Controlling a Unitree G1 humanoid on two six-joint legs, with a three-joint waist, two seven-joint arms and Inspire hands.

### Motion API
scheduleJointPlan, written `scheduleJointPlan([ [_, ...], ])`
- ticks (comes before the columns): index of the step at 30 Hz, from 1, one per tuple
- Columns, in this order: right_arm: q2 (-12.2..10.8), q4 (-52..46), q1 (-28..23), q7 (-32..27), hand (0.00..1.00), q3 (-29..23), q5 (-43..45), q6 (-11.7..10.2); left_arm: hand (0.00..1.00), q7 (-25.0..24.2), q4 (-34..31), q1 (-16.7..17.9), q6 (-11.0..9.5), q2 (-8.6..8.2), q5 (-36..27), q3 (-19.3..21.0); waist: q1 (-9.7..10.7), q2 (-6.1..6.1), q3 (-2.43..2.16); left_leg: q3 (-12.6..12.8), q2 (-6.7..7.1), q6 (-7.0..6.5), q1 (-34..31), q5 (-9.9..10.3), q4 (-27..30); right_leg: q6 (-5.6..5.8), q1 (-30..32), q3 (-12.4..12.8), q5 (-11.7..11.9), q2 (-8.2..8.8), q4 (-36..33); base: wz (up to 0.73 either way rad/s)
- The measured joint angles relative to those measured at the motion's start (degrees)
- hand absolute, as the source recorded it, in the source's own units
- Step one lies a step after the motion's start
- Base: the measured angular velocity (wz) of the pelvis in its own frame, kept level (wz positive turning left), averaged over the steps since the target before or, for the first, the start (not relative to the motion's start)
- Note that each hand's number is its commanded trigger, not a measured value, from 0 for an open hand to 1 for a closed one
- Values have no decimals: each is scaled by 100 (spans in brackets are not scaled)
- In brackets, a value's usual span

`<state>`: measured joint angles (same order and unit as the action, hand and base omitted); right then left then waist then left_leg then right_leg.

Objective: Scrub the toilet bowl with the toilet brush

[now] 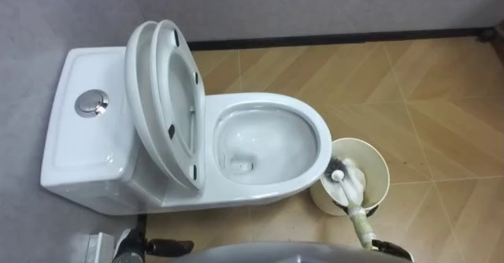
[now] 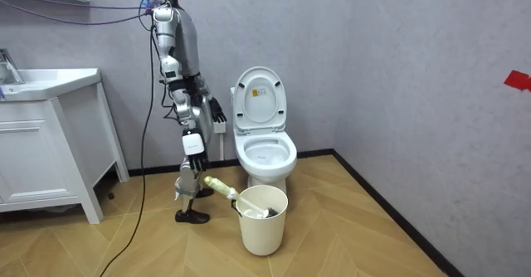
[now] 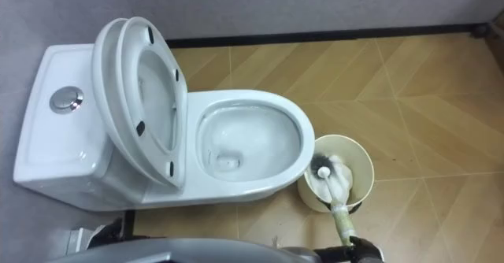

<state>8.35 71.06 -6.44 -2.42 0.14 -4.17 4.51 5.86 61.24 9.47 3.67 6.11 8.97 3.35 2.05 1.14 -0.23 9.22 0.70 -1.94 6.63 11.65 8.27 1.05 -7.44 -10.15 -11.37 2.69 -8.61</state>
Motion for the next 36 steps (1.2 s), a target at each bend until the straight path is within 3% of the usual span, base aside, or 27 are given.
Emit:
scheduleJointPlan([
  [8, -6, 68, -194, -76, 0, -96, 390, 20, 0, 31, 111, 12, -29, -9, -223, 95, 12, -30, 18, -51, -4, 0, 19, 21, -7, -2, 0, -2, 3, -9, -33, 0],
  [14, -10, -28, -444, -405, 0, -84, 1127, 144, 0, 239, 191, 132, -33, -3, -371, 76, -2, -81, 29, 23, -13, 0, 91, 27, -49, -1, 21, 78, 1, -15, -117, -8],
  [20, -8, -253, -470, -887, 0, -145, 1536, 113, 0, 373, 314, 183, -36, 39, -255, -32, -40, -89, 27, 37, -14, -2, 1, 26, -24, -1, 125, 94, 1, -9, -137, 0],
  [24, -11, -712, -252, -1238, 0, -164, 1549, -126, 0, 426, 309, 101, -66, 34, -196, -32, -51, -82, 46, 36, -16, -4, -123, 26, 28, -5, 270, 143, 4, -6, -169, 0],
  [31, -93, -1345, -123, -1525, 0, -127, 1103, -625, 0, 522, 271, 24, -380, 35, -202, -94, -100, -66, 36, -11, -10, -5, -214, 26, 40, -5, 269, 70, 6, -6, -105, 4],
  [36, -103, -1354, -29, -1531, 0, -134, 1097, -766, 0, 522, 271, 5, -514, 48, -200, -103, -109, -62, 39, 2, -7, -4, -240, 26, 51, -5, 300, 87, 6, -3, -104, -1],
])
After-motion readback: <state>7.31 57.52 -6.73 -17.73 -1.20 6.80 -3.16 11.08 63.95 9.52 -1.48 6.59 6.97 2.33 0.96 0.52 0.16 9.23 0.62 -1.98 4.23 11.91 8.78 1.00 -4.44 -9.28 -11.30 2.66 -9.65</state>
